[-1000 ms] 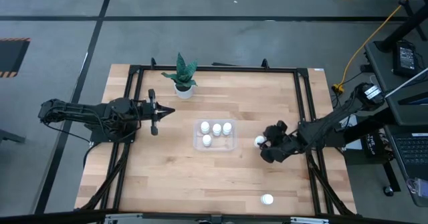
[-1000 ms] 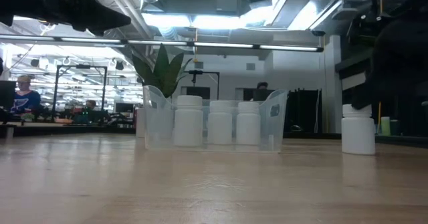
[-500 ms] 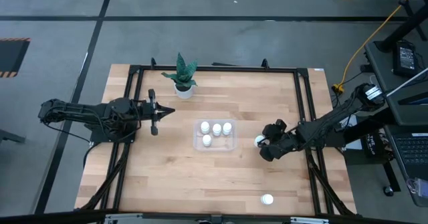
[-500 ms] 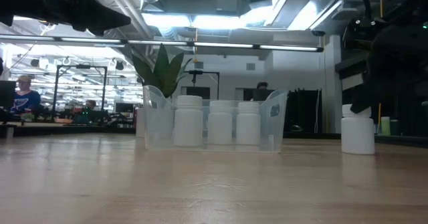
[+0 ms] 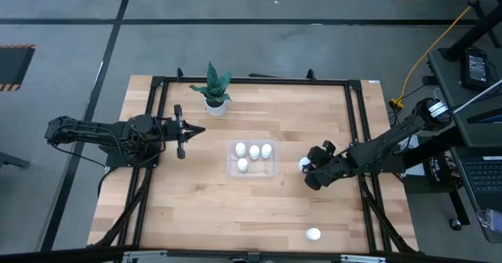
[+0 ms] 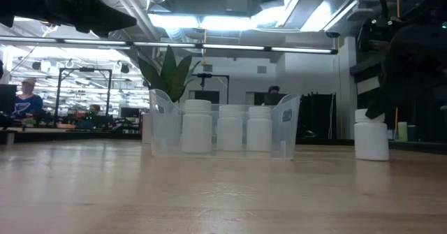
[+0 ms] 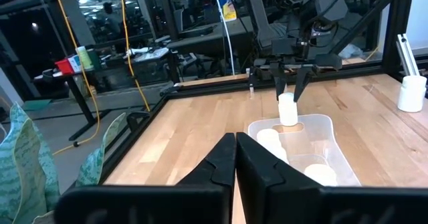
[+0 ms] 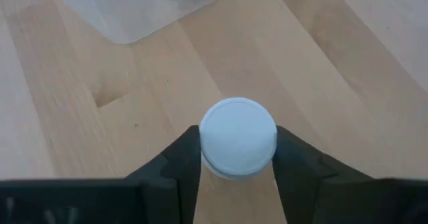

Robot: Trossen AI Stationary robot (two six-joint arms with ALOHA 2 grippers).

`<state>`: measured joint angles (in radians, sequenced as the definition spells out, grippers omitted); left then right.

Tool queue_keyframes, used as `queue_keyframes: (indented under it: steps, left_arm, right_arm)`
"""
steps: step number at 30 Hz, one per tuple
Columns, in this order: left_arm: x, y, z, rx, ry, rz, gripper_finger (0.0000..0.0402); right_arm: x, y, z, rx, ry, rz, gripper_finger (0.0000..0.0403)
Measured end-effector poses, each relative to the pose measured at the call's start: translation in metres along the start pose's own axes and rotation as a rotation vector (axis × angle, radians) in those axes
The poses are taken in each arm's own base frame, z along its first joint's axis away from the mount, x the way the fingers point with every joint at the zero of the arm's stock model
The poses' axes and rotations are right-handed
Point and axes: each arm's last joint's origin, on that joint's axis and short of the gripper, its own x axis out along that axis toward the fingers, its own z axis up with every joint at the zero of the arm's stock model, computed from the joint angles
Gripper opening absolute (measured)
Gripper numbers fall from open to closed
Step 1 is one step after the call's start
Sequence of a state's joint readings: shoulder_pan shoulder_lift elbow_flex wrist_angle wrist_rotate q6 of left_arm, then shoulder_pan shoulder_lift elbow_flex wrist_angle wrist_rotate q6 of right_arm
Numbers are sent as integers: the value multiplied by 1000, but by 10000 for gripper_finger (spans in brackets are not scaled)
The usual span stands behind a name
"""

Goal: Pick and place pill bottles into a basket
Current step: Put the white medicine bottle into the transparent bin

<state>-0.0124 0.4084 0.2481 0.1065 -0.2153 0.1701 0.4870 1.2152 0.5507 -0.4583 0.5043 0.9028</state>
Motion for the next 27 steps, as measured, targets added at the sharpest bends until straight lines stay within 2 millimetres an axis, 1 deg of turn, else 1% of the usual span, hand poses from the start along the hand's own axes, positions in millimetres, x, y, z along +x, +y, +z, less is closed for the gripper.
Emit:
queue_keyframes:
  steps: [7,17,22,27]
  left_arm:
    - [0,0,0,0,1,0,12]
    - [0,0,0,0,1,0,4]
    - [0,0,0,0,1,0,8]
    - [0,0,0,0,1,0,6]
  right_arm:
    - [0,1,1,13,-10,14,144]
    - [-2,7,7,-31,-50,59,144]
    - [-13,16,22,-92,-81,70,144]
    - [-32,21,42,-157,-109,-10,144]
